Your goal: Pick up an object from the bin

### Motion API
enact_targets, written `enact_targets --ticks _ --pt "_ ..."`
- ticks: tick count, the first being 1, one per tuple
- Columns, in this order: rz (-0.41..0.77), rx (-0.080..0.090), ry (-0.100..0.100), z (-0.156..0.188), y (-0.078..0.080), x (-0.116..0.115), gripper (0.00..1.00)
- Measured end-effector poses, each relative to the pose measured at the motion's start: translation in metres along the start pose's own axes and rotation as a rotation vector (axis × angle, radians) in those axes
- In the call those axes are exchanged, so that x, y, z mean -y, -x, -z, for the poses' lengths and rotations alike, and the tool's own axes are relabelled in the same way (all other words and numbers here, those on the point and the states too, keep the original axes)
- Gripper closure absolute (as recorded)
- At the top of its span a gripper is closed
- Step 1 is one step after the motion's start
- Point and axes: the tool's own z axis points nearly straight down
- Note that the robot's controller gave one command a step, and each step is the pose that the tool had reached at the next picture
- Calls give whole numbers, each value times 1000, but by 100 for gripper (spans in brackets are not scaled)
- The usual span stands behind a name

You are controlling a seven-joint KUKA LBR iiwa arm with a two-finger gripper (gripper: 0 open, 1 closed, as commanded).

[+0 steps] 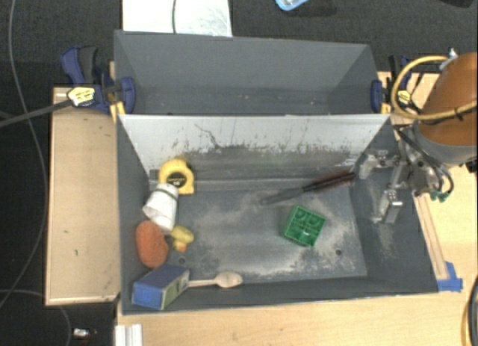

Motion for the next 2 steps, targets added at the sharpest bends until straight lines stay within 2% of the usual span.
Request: enact_targets --ticks 1,2 --pt "5 8 -2 4 2 -1 0" --pt "109 12 -3 -55 15 -23 0"
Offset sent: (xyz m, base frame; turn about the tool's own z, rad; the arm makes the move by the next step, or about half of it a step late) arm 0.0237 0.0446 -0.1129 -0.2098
